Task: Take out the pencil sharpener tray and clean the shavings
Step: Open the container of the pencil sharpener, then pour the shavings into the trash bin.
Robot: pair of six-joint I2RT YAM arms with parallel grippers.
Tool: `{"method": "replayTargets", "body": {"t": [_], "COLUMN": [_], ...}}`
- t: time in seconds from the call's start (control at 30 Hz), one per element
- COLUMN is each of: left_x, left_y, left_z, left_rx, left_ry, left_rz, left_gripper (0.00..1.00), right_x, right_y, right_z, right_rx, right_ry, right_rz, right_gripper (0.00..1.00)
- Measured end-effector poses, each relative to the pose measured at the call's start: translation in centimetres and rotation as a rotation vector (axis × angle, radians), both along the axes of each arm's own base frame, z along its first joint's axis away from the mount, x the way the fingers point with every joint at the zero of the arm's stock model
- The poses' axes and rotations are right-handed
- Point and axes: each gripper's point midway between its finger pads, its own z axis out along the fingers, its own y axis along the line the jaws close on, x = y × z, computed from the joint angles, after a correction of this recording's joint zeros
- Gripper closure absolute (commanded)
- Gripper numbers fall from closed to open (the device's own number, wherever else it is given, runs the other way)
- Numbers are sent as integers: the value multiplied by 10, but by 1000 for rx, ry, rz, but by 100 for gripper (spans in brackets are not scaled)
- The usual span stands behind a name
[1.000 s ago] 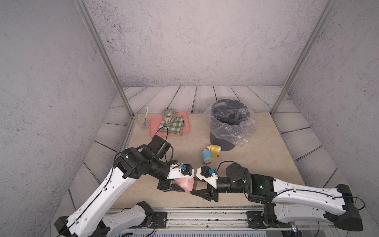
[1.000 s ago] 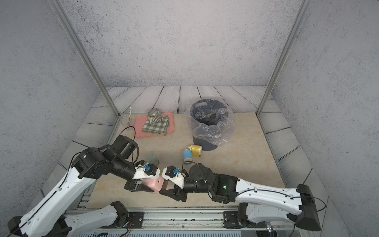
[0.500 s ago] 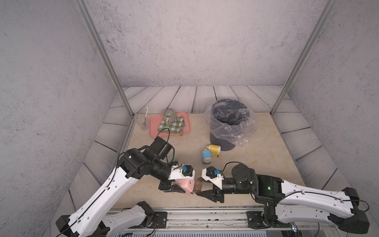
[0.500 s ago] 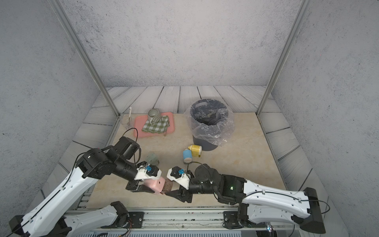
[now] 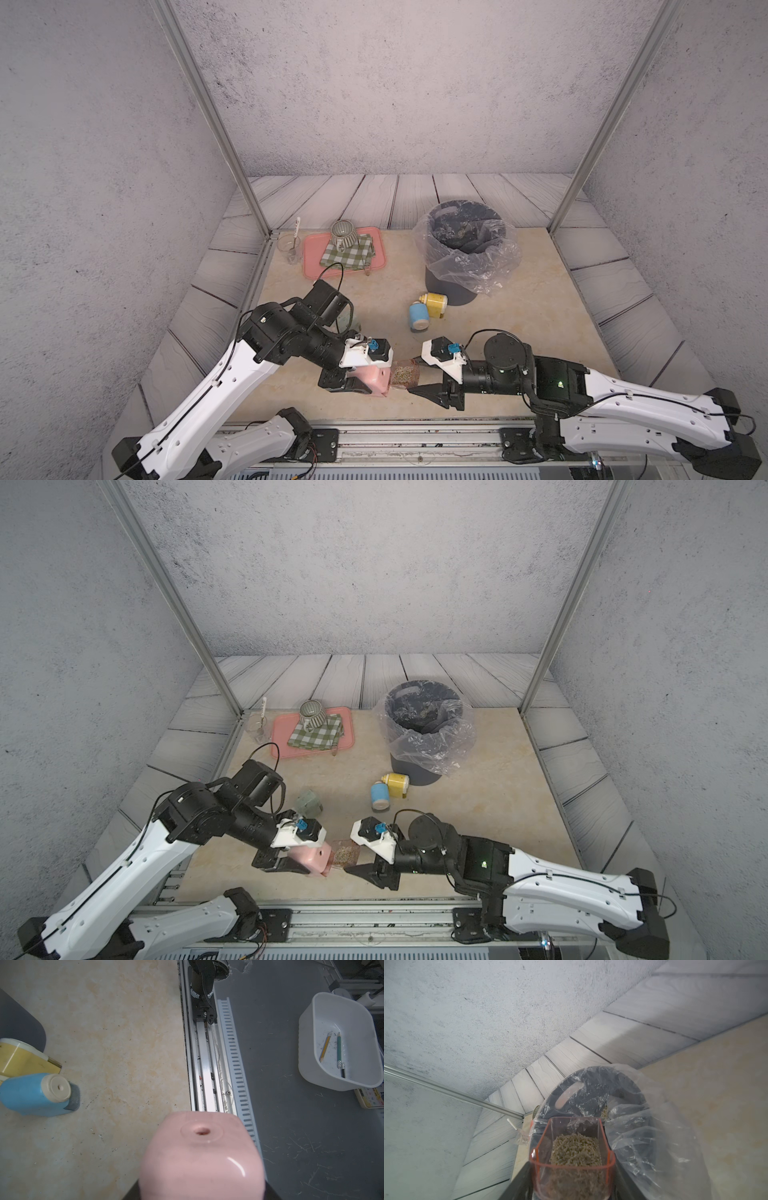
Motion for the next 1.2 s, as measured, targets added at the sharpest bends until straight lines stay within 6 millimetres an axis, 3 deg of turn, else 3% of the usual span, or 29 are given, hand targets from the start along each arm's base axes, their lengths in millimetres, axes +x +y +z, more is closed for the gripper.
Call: {"method": "replayTargets", "body": {"t": [0.3,0.5,0.7,1.03,1.2], "left_x": [0,1,0,-5,-6], "left_y": [1,0,-2,-2,-3], "left_z": [-1,-5,-22,-38,-43], "left_rx": [10,11,21,-21,-38], "left_ry": [2,6,42,52,56], "left_rz": [2,2,7,33,41], "left_gripper": [100,100,100,100,100], "right_x": [11,41,98,223,282], "right_y": [-18,-27,-42,-109,-146], "right_z": [4,6,42,124,145], "right_rx": [2,-49,-24,71,150], "right_ry": [-50,-102,-125,-58,69], "right_rz": [-75,-211,-419,-833,-987], "right_gripper": [100,100,100,100,100]}}
